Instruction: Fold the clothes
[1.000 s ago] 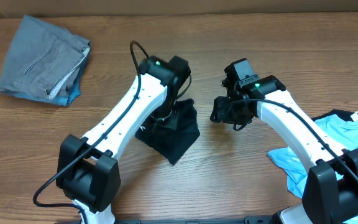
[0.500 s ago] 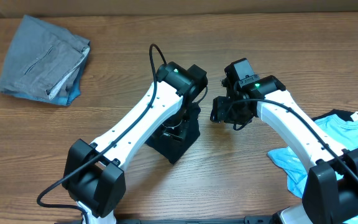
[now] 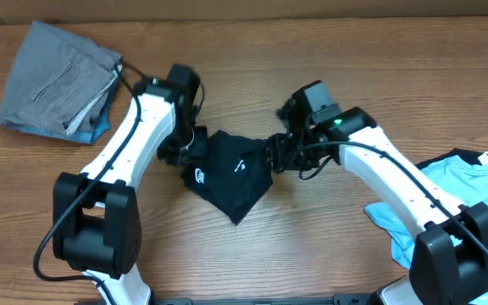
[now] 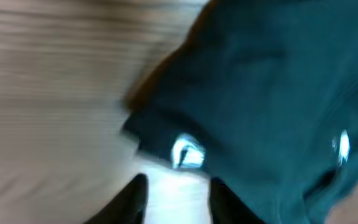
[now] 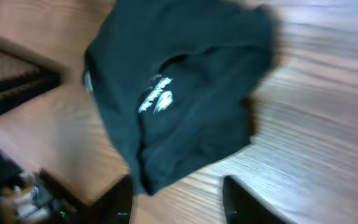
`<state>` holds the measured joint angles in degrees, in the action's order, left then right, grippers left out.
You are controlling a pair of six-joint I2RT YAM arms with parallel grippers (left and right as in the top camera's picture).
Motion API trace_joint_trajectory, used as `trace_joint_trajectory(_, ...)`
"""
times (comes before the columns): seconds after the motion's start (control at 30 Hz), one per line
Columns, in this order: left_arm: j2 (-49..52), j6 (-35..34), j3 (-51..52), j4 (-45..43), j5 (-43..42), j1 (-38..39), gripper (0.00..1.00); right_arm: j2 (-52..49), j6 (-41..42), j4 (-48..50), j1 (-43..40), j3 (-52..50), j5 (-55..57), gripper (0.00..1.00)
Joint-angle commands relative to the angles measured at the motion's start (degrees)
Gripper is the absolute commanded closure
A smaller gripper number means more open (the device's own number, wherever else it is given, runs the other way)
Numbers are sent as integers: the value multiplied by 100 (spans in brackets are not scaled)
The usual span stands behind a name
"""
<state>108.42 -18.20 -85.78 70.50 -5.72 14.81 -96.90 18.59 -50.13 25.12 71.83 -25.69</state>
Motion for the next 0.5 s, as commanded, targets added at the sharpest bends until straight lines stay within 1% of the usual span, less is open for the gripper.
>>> trace_joint_trajectory(0.0, -31, 339, 1327, -1082, -1241, -197, 79, 85, -57, 151, 603, 48, -247, 69)
trace_joint_trajectory(0.03, -31, 343, 1432, -1172, -1268, -205, 83, 31, -50, 208, 723, 48, -247, 70)
trace_joint_trajectory(0.07, -31, 343, 1635, -1316, -1281, -214, 89, -63, 15, 260, 857, 48, -247, 71)
trace_joint_trajectory(0.13, -31, 348, 1869, -1414, -1198, -214, 96, -326, 245, 343, 1099, 48, -249, 72)
trace_joint_trajectory(0.23, -31, 345, 2072, -1333, -835, -214, 96, -844, 483, 356, 1392, 48, -291, 76)
trace_joint_trajectory(0.33, -33, 348, 2079, -1182, -763, -216, 93, -1377, 686, 201, 1537, 48, -455, 80)
trace_joint_trajectory(0.47, -33, 345, 1978, -953, -765, -302, 88, -1731, 960, -179, 1445, 48, -428, 80)
